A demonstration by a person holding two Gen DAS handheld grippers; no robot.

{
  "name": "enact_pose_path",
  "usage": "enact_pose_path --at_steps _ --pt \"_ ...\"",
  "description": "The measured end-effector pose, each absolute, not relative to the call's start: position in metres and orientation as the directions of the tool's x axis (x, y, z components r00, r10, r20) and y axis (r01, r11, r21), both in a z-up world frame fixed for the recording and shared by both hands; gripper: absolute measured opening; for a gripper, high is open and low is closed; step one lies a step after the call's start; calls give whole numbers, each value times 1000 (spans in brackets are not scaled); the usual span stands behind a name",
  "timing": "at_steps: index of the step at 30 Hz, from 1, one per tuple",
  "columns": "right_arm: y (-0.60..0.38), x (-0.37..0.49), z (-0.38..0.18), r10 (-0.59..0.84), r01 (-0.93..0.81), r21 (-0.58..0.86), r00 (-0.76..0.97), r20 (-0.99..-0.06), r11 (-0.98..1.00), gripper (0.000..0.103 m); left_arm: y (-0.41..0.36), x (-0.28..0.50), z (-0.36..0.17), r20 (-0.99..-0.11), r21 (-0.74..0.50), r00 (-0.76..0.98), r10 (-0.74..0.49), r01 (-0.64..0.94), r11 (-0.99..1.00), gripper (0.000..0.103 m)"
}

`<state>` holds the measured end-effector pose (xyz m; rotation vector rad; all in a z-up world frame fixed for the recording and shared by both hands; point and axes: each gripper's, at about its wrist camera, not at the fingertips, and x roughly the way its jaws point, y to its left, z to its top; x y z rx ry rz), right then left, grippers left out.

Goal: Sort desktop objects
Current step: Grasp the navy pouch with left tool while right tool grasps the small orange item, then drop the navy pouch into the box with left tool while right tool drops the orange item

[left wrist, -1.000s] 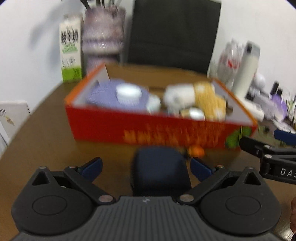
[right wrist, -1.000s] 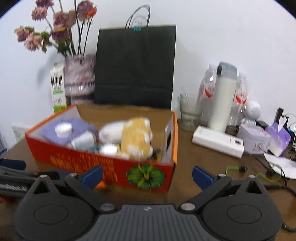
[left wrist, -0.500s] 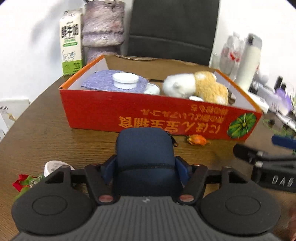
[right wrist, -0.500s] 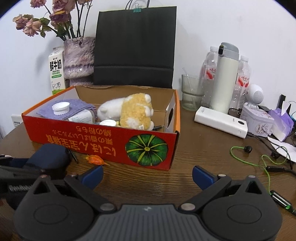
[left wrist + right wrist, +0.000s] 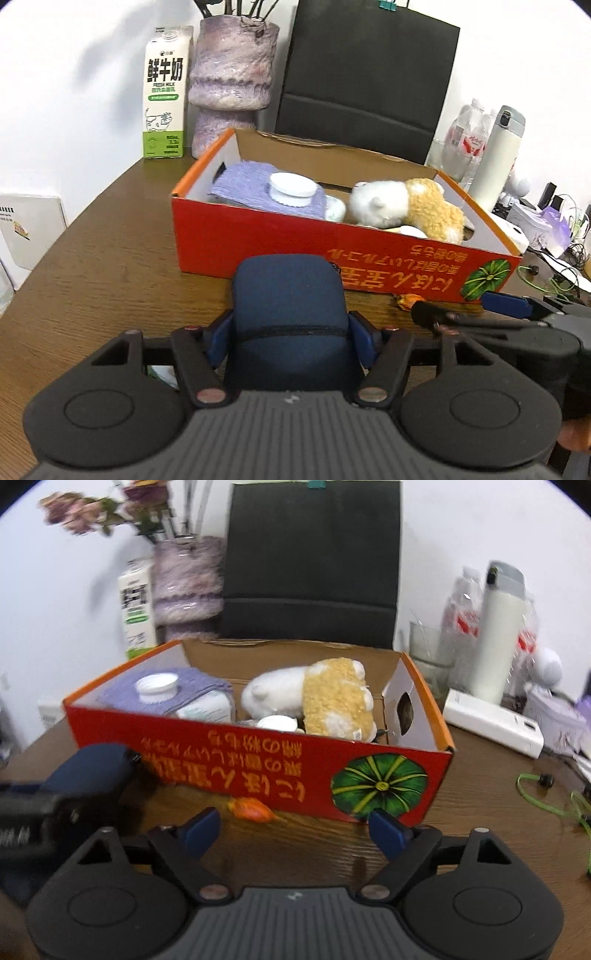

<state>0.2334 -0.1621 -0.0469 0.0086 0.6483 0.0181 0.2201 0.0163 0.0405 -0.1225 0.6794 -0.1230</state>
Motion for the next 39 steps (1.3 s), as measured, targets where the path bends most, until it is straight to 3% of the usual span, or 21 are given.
enact_pose_path --at_steps 6,8,9,12,26,29,39 --pt "-139 243 -51 -32 30 -13 783 -621 999 80 32 226 38 -624 -171 767 -147 49 984 66" --pt "-137 245 -52 -29 31 -8 777 -628 1000 55 33 227 38 -622 -179 769 -148 45 983 66" --pt "-137 246 -54 -21 28 1 771 -636 1000 48 33 227 38 -622 -179 769 -149 46 983 66" --pt "-139 243 -54 -11 21 8 774 -633 1000 42 30 226 37 -623 -181 766 -158 55 982 66" --pt "-151 195 -38 23 11 58 830 -557 998 41 22 214 43 -597 -168 782 -177 94 981 66" --pt "-158 183 -28 85 -19 126 838 -539 992 40 17 206 48 -586 -157 790 -180 106 982 66" --pt "-163 177 10 102 -50 132 899 -426 990 41 -1 192 90 -479 -140 861 -172 118 983 66"
